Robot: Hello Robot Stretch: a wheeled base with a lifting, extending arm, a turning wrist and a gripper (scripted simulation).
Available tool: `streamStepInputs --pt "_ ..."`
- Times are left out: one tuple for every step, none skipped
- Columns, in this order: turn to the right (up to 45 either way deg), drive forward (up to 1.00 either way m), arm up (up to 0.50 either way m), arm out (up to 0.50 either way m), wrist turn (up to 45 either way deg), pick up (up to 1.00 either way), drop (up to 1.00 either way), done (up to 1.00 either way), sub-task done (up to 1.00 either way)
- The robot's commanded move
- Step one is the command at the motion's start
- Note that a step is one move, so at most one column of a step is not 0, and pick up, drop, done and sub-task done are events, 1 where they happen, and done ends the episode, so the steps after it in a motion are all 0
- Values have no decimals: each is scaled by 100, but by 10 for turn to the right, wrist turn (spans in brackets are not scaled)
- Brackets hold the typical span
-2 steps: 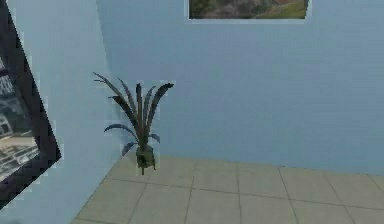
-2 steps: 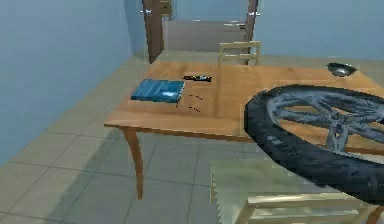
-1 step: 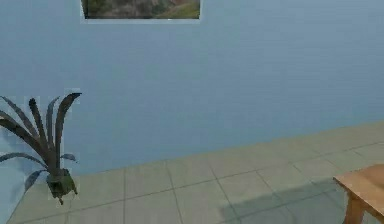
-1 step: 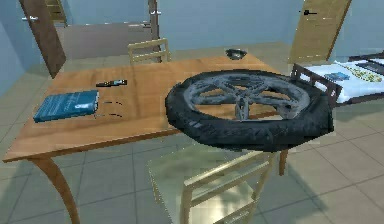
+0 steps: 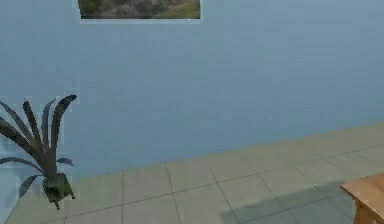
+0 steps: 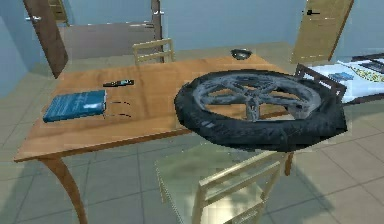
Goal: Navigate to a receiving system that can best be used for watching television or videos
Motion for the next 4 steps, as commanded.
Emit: streamStepInputs --pt "180 0 0 0 0 0 0 0 0" --pt "0 100 0 0 0 0 0 0 0" --pt "90 0 0 0 0 0 0 0 0" --pt "0 15 0 0 0 0 0 0 0"
